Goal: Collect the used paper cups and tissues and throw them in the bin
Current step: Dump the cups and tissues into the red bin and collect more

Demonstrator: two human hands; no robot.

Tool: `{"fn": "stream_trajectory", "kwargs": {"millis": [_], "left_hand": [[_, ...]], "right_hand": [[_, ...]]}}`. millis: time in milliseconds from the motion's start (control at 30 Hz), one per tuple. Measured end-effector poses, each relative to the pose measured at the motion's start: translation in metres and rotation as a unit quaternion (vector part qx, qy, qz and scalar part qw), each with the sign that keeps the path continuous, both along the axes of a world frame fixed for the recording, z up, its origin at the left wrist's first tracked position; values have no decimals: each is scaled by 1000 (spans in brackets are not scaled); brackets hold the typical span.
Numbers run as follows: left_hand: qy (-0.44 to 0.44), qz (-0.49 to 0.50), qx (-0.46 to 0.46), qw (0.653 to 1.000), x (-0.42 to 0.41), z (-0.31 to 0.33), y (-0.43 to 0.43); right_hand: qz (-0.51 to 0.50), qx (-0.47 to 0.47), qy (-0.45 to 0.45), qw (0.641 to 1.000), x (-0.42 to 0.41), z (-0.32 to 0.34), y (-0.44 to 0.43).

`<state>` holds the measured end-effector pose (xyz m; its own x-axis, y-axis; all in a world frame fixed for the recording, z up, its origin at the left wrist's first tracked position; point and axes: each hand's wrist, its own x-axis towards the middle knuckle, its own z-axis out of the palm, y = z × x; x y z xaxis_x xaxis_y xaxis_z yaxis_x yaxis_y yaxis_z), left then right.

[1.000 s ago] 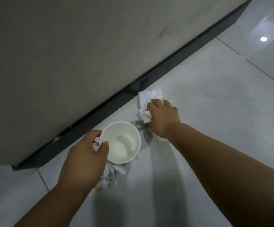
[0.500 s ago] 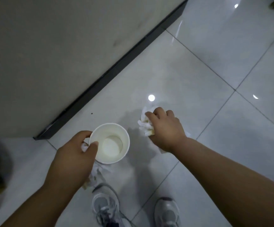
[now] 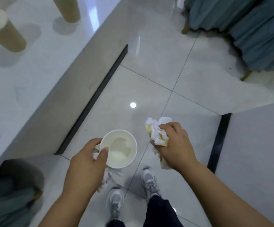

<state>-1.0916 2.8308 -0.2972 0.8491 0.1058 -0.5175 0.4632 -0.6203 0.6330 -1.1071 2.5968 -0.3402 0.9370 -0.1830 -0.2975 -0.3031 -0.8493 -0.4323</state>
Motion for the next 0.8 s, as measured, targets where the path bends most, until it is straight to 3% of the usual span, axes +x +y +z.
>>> {"fn": "stream_trajectory", "kwargs": {"millis": [400,800], "left_hand": [[7,-235,-33,971,-94,116,-42],[14,-393,-95,915,-244,194,-127]], "right_hand": [[-255,24,-49,965,-186,148,-2],[-449,-2,-95,888,-431,226,-23]]}}
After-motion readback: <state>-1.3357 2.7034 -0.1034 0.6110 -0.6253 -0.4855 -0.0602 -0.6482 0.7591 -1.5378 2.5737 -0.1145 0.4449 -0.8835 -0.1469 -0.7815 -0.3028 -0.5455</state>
